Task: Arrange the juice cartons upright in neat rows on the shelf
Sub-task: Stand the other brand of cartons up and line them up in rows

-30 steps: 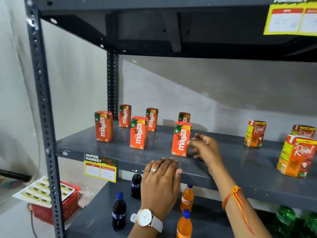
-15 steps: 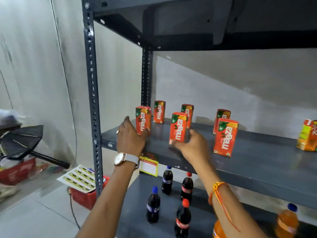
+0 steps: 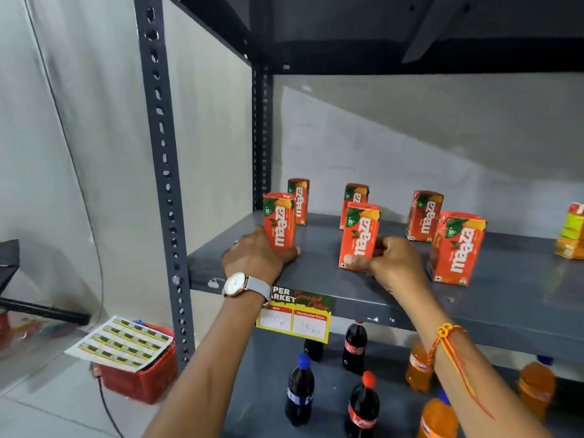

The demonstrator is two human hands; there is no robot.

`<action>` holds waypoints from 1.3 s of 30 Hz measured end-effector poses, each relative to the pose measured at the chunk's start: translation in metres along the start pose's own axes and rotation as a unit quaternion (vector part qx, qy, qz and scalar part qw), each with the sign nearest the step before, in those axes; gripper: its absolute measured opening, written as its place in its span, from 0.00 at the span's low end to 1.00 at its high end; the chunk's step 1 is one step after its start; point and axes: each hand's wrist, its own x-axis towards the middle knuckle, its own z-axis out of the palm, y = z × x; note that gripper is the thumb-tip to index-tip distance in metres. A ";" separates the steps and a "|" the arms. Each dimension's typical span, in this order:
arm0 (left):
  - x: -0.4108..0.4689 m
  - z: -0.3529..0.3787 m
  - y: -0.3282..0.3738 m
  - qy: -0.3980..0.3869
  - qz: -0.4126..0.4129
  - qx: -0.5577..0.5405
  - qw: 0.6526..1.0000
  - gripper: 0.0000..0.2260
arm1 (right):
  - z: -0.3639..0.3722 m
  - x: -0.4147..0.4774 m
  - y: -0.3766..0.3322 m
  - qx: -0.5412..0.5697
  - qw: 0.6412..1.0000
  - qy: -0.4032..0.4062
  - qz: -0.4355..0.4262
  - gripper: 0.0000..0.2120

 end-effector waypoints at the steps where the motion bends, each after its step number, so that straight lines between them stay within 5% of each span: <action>1: 0.000 0.001 0.000 0.005 0.001 0.007 1.000 0.27 | 0.001 0.001 0.001 0.001 1.000 0.001 0.004 0.21; 9: -0.002 0.002 -0.002 0.006 0.003 0.008 1.000 0.29 | 0.001 -0.004 -0.001 -0.007 1.000 -0.011 0.003 0.22; 13: -0.011 0.001 -0.008 0.061 0.018 -0.119 0.991 0.44 | -0.006 -0.017 0.000 -0.031 0.999 -0.003 -0.007 0.31; 17: -0.044 -0.001 0.006 0.290 0.114 -0.237 0.920 0.35 | -0.045 -0.042 0.010 -0.011 0.970 0.202 -0.138 0.10; 20: -0.066 0.004 0.043 0.254 0.151 -0.264 0.918 0.34 | -0.096 -0.031 0.028 0.052 0.933 0.328 -0.139 0.14; 23: -0.073 0.016 0.078 0.109 0.136 -0.253 0.952 0.43 | -0.124 -0.008 0.045 0.052 0.976 0.212 -0.004 0.31; 26: -0.071 0.027 0.097 -0.002 0.086 -0.150 0.985 0.39 | -0.128 0.000 0.057 0.034 0.994 0.063 0.077 0.40; 32: -0.064 0.028 0.100 -0.050 0.024 -0.104 0.993 0.25 | -0.130 0.002 0.061 -0.009 0.998 -0.034 0.048 0.22; 39: -0.069 0.029 0.102 -0.023 0.018 -0.092 0.995 0.23 | -0.129 0.004 0.061 -0.019 0.998 -0.022 0.052 0.18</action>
